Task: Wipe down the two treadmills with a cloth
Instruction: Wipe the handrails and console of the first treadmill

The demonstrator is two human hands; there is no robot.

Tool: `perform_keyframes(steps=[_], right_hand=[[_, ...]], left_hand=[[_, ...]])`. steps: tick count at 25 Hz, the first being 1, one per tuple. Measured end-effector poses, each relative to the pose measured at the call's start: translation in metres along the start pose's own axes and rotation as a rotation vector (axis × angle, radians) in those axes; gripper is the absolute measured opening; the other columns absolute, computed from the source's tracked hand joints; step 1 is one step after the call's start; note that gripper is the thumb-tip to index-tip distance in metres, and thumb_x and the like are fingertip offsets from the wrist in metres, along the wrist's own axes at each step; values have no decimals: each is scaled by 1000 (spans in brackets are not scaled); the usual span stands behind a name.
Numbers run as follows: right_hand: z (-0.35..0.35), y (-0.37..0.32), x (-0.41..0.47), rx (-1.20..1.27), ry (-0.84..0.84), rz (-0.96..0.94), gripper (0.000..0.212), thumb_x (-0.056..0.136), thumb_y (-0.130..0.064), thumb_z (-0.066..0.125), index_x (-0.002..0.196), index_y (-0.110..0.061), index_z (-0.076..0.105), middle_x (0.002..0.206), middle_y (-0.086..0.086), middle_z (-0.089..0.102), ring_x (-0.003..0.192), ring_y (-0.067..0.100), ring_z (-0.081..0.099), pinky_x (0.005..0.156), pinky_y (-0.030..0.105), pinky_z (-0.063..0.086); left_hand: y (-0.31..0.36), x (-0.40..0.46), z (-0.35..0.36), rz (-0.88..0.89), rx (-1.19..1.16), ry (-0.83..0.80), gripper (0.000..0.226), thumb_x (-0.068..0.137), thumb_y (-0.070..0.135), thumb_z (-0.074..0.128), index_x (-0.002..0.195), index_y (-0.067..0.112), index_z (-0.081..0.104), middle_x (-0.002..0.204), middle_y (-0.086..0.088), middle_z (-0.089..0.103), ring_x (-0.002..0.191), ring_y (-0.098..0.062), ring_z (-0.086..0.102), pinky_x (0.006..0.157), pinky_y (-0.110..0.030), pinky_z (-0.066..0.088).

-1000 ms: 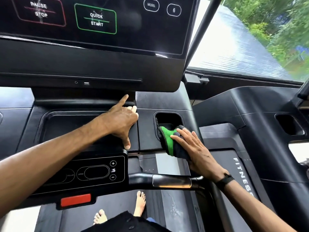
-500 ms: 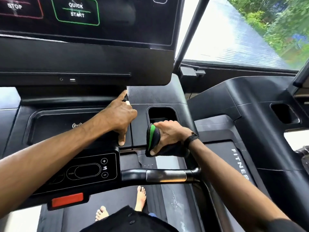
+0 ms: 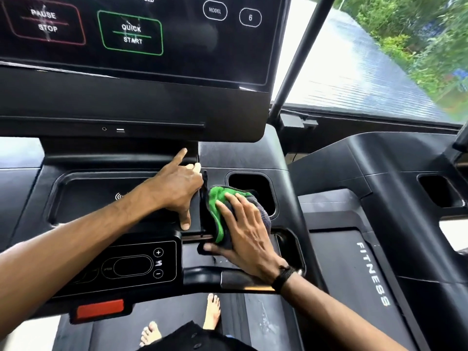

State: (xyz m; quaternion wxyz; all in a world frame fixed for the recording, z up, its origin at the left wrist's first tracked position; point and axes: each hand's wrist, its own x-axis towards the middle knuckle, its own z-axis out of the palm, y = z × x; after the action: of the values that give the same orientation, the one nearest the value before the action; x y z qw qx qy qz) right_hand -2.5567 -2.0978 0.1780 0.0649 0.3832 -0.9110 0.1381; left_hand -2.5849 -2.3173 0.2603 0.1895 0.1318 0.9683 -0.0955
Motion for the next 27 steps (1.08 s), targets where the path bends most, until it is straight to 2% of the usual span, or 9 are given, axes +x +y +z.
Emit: perform_keyframes(steps=[3, 5, 6, 11, 15, 18, 22, 25, 27], right_hand=[[2, -10, 28, 43, -89, 33, 81, 94, -70, 35, 154, -16, 33, 163, 12, 22, 153, 33, 12, 125, 44, 11], [6, -2, 55, 57, -116, 81, 77, 96, -67, 33, 155, -18, 28, 166, 10, 15, 154, 31, 3, 125, 44, 6], [9, 3, 72, 46, -122, 121, 76, 96, -65, 34, 155, -17, 27, 166, 11, 13, 154, 31, 2, 125, 45, 4], [17, 15, 129, -51, -82, 355, 75, 97, -60, 40, 151, -10, 35, 162, 19, 23, 151, 35, 13, 124, 48, 5], [7, 13, 87, 36, -52, 125, 61, 96, -43, 53, 147, -12, 43, 158, 14, 31, 148, 37, 20, 119, 54, 20], [-7, 25, 28, 121, -98, 52, 58, 93, -36, 58, 148, -19, 45, 161, 5, 31, 150, 28, 23, 117, 50, 29], [-27, 39, -41, -25, -21, 41, 50, 89, -31, 54, 138, -24, 56, 151, 2, 46, 144, 25, 35, 114, 49, 31], [-40, 38, -73, 36, 80, 129, 45, 79, -20, 54, 123, -22, 64, 133, -4, 58, 133, 20, 46, 98, 47, 43], [-55, 39, -86, 55, 203, 356, 49, 73, -8, 62, 119, -26, 62, 125, -7, 59, 124, 20, 49, 88, 47, 47]], left_hand=[[-6, -8, 7, -47, -73, -15, 135, 48, 74, 80, 150, 3, 26, 160, -15, 22, 150, -20, 21, 112, -49, -25], [-9, -13, 8, -103, -131, -73, 154, 48, 75, 79, 155, 1, -2, 165, -18, -4, 154, -22, -2, 112, -51, -26], [-9, -14, 7, -115, -143, -92, 156, 48, 76, 79, 155, 2, -7, 165, -17, -9, 154, -22, -6, 113, -51, -26], [0, -12, -3, -85, -86, -122, 143, 56, 68, 81, 157, 6, 2, 166, -12, 1, 154, -17, -3, 112, -47, -26], [12, -4, -11, -52, 12, -154, 131, 57, 64, 83, 155, 6, 19, 165, -14, 11, 154, -19, 5, 115, -52, -23], [26, -3, -16, -11, 197, -141, 138, 63, 61, 81, 157, 5, -2, 165, -19, -8, 154, -23, -3, 114, -52, -23], [46, -6, -18, 96, 376, -45, 139, 70, 42, 81, 151, 8, -26, 157, -27, -29, 152, -31, -14, 112, -57, -26], [56, 1, -20, 230, 228, 7, 130, 78, 36, 75, 150, 14, -31, 157, -22, -32, 151, -27, -17, 115, -56, -24], [65, 10, -24, 345, 37, 35, 125, 83, 47, 71, 152, 17, -29, 161, -14, -26, 152, -20, -15, 115, -52, -26]])
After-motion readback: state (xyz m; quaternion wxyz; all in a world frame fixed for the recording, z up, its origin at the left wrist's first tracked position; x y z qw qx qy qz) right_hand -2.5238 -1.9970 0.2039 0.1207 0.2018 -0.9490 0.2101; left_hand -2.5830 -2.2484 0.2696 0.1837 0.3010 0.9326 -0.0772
